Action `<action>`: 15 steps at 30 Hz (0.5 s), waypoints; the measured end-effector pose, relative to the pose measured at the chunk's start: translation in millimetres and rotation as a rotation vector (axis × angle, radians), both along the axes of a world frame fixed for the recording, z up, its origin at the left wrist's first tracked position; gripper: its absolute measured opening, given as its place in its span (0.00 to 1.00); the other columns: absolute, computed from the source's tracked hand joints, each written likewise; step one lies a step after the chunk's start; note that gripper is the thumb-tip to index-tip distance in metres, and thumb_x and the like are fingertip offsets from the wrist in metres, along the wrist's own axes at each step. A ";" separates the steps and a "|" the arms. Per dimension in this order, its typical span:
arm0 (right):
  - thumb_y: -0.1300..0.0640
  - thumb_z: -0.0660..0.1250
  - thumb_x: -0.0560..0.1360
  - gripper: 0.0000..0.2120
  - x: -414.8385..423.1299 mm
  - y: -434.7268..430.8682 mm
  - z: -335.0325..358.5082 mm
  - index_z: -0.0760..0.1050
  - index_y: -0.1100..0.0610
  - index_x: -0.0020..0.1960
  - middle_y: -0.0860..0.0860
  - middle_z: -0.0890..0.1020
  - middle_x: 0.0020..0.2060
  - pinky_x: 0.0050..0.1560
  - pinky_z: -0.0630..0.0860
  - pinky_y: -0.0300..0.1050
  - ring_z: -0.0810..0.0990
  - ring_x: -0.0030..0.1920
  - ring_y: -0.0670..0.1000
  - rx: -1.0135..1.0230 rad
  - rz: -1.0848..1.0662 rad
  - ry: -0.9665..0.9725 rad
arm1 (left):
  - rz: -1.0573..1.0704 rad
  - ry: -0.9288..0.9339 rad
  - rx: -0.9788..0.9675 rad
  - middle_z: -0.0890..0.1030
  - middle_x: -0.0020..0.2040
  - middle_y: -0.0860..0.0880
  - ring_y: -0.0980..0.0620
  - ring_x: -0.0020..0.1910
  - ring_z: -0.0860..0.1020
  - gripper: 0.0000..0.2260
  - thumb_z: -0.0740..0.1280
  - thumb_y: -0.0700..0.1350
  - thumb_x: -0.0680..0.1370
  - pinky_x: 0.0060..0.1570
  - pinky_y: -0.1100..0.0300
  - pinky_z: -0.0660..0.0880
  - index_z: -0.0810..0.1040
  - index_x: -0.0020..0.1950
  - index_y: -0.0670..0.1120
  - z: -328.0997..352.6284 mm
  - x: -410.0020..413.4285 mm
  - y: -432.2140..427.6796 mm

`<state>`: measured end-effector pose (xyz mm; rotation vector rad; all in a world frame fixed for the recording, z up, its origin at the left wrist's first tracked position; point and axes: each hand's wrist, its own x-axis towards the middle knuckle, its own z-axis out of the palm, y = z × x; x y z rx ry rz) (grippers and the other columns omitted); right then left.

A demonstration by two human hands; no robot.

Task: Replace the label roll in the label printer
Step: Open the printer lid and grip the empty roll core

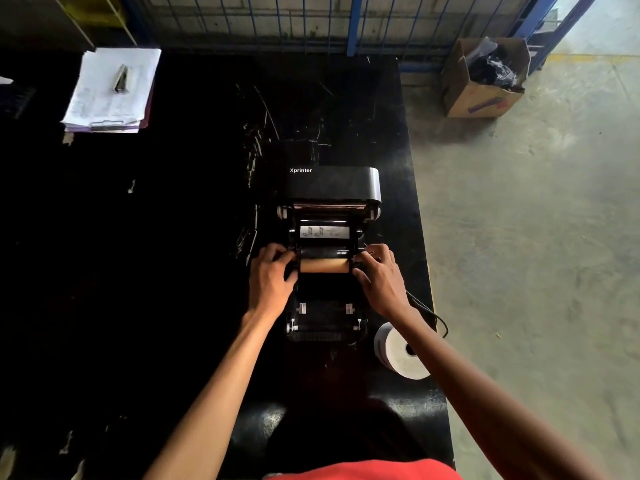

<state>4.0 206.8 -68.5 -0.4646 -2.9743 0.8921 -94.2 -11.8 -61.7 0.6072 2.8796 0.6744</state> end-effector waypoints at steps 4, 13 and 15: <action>0.58 0.70 0.79 0.11 6.9 5.0 10.0 0.79 0.57 0.61 0.55 0.77 0.62 0.59 0.78 0.52 0.75 0.62 0.56 -0.181 -0.068 0.123 | -0.006 0.017 0.183 0.82 0.56 0.45 0.45 0.57 0.79 0.11 0.76 0.37 0.72 0.59 0.51 0.77 0.84 0.54 0.41 13.3 1.6 0.4; 0.46 0.71 0.77 0.09 75.6 7.8 70.5 0.84 0.51 0.51 0.49 0.88 0.45 0.53 0.79 0.39 0.85 0.50 0.46 -0.906 -0.207 0.068 | 0.228 -0.632 0.870 0.87 0.50 0.49 0.54 0.49 0.86 0.05 0.70 0.43 0.80 0.50 0.68 0.79 0.84 0.55 0.46 74.1 68.8 -17.3; 0.49 0.73 0.77 0.08 100.2 -4.4 71.9 0.84 0.53 0.49 0.49 0.88 0.42 0.48 0.79 0.36 0.86 0.46 0.45 -1.012 -0.259 0.061 | 0.264 -0.699 0.892 0.87 0.50 0.46 0.49 0.47 0.87 0.07 0.72 0.42 0.78 0.48 0.68 0.79 0.83 0.55 0.43 74.9 94.6 -22.3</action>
